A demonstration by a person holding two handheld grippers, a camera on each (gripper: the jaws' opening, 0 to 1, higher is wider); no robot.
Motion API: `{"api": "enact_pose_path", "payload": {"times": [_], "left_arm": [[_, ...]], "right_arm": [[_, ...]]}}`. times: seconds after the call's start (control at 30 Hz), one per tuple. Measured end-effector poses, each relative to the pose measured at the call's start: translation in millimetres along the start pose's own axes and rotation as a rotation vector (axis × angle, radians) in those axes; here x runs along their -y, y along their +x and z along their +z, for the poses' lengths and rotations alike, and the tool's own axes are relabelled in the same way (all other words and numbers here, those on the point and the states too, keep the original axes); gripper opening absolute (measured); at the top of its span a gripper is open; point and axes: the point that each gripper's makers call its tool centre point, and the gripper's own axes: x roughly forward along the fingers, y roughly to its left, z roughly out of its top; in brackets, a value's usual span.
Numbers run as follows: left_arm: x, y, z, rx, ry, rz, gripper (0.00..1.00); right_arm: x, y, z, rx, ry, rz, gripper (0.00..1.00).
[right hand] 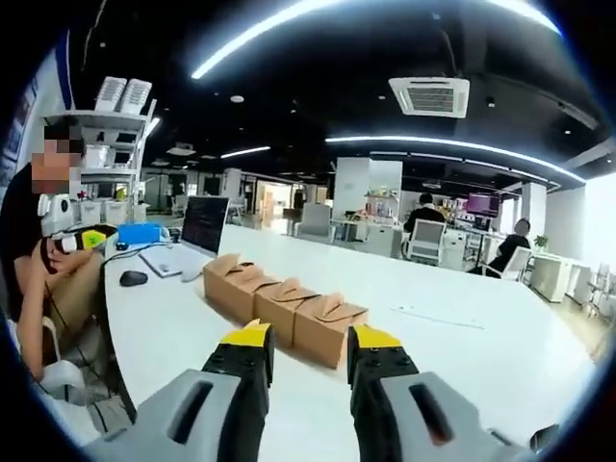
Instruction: Pick up one paper box from the group, open the paper box, and remove the item inside
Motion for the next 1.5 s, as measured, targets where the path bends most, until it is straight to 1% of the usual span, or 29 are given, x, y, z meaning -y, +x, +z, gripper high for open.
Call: {"api": "enact_pose_path", "payload": {"times": [0.1, 0.23, 0.37, 0.53, 0.77, 0.93, 1.07, 1.13, 1.17, 1.2, 1.27, 1.33, 1.5], "left_arm": [[-2.5, 0, -0.8, 0.000, -0.003, 0.005, 0.32], [-6.6, 0, -1.1, 0.002, -0.011, 0.014, 0.32], [-5.3, -1, -0.5, 0.005, -0.009, 0.009, 0.32], [-5.8, 0, -1.9, 0.003, -0.012, 0.007, 0.32], [-6.5, 1, -0.5, 0.010, -0.018, 0.005, 0.32], [-6.7, 1, -1.2, 0.007, -0.016, 0.003, 0.32], [-6.2, -1, 0.9, 0.014, -0.016, 0.001, 0.32], [-4.7, -2, 2.8, 0.019, -0.016, -0.002, 0.32], [-4.1, -2, 3.2, 0.020, -0.016, -0.004, 0.32], [-1.5, -2, 5.1, 0.022, -0.010, -0.012, 0.32], [-0.7, -3, 6.7, 0.026, -0.008, -0.013, 0.32], [-0.3, -3, 7.6, 0.028, -0.005, -0.012, 0.32], [9.4, -7, 14.3, 0.039, 0.018, -0.029, 0.32]], "right_arm": [[-4, 14, -1.7, -0.021, 0.024, 0.030, 0.31], [-5, 28, -3.4, -0.042, 0.036, 0.036, 0.31], [-1, 45, -1.7, -0.054, 0.047, 0.039, 0.30], [-9, 63, -3.4, -0.086, 0.034, 0.043, 0.30], [-12, 91, -4.3, -0.121, 0.034, 0.048, 0.30], [-16, 109, -10.3, -0.158, 0.035, 0.049, 0.30], [-13, 123, -13.4, -0.177, 0.038, 0.039, 0.30], [-12, 132, -17.8, -0.187, 0.045, 0.028, 0.30], [-11, 133, -18.2, -0.188, 0.046, 0.025, 0.30], [-6, 141, -19.9, -0.197, 0.055, 0.011, 0.30], [-3, 148, -22.7, -0.211, 0.056, -0.004, 0.30], [-1, 152, -27.5, -0.235, 0.031, -0.018, 0.30], [6, 164, -25.9, -0.247, 0.010, -0.055, 0.30]]}}
